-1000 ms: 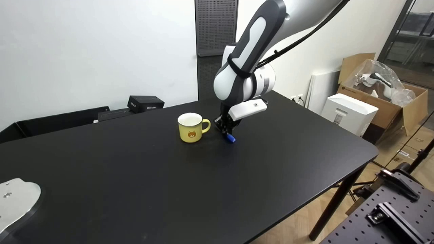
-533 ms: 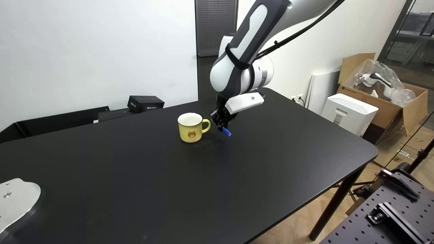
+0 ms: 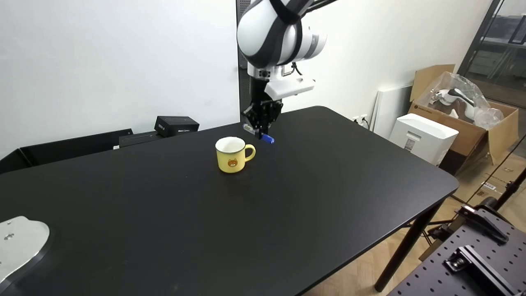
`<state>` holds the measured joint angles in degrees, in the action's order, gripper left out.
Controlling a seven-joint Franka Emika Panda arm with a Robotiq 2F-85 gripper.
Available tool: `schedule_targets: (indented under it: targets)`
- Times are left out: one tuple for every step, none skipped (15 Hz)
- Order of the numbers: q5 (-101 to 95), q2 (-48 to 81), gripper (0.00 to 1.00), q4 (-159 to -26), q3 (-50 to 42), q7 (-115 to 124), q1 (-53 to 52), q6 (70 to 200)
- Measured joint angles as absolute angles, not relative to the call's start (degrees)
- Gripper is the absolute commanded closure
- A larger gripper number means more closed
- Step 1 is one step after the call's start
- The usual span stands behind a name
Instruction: Put the marker into the cup.
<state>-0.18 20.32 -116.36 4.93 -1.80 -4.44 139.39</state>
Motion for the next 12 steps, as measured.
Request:
schedule_targets:
  targets:
    - [0.8,19.53,0.95,-115.36,5.47,-2.81,-4.42,135.48]
    - [2.04,19.12,0.95,-113.93,5.85,-3.92,-4.38,131.06]
    - [3.42,19.16,0.95,-112.17,6.13,-5.1,-4.26,126.69]
    - [4.86,19.39,0.95,-110.28,6.32,-6.45,-4.04,122.35]
    - [6.25,19.85,0.95,-108.2,6.39,-7.76,-3.81,118.06]
    - [7.57,20.51,0.95,-106.01,6.4,-8.87,-3.57,113.99]
    - [8.56,21.42,0.95,-103.73,6.4,-9.56,-3.3,110.21]
    - [9.24,22.52,0.79,-101.33,6.38,-9.92,-3.04,106.75]
    - [9.37,23.73,0.79,-99.01,6.33,-10.08,-2.84,103.8]
    - [9.39,24.94,0.79,-97.02,6.31,-10.14,-2.67,101.88]
    - [9.4,25.88,0.79,-95.76,6.31,-10.17,-2.58,101.08]
    - [9.41,26.54,0.95,-95.04,6.31,-10.18,-2.55,100.77]
